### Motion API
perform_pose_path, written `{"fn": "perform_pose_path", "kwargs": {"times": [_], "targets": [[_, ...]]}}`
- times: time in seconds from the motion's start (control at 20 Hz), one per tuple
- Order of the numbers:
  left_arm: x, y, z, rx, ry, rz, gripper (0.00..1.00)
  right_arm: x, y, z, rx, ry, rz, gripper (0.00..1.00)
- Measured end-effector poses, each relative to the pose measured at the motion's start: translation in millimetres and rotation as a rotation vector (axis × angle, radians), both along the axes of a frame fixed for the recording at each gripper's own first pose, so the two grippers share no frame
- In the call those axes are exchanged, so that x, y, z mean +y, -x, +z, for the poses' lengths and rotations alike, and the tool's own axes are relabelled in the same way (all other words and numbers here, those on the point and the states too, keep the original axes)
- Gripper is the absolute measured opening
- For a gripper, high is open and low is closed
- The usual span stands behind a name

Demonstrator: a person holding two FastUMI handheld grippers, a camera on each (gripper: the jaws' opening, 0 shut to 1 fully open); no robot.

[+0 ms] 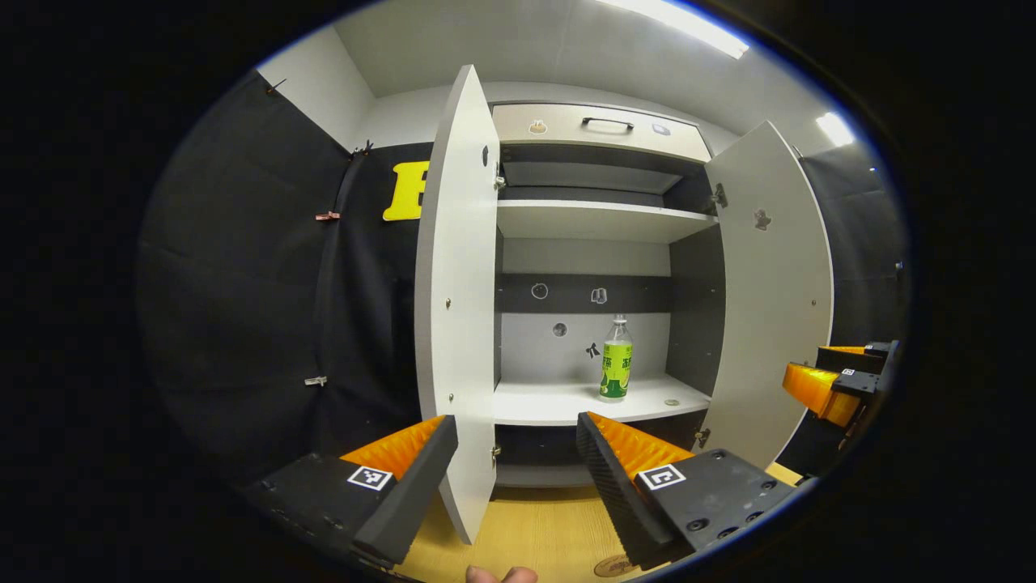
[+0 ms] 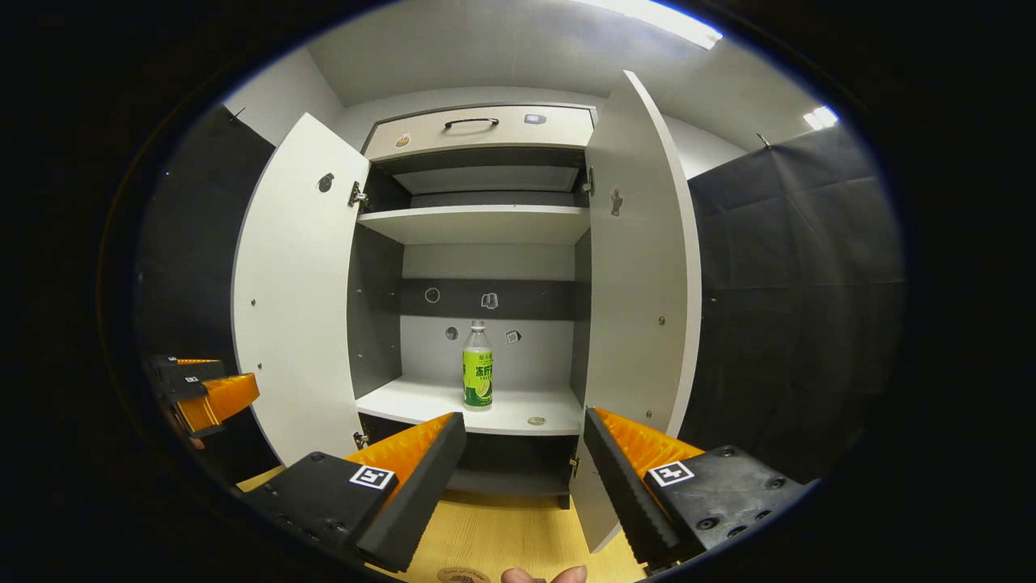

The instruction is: Grasp the bottle in the cabinet with the left hand and place it on the coaster, then close the right door with the right hand and the left door with the left hand.

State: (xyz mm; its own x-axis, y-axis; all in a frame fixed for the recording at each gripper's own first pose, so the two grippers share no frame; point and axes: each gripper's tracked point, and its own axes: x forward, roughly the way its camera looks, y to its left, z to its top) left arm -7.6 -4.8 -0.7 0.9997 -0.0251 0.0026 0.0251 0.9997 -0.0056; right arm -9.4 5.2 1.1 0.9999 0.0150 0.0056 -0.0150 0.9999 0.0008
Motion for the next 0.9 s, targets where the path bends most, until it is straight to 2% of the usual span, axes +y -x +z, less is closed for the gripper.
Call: {"fn": "perform_pose_path", "kwargs": {"times": [0.4, 0.9], "targets": [[-40.9, -29.6, -1.6, -0.003, 0.013, -0.074, 0.94, -14.7, 11.3, 10.6, -0.014, 0.002, -0.002, 0.97], [-119.7, -132.8, -4.9, -0.014, 0.017, -0.143, 0.94, -68.5, 6.5, 0.0, 0.005, -0.006, -0.018, 0.98]]}}
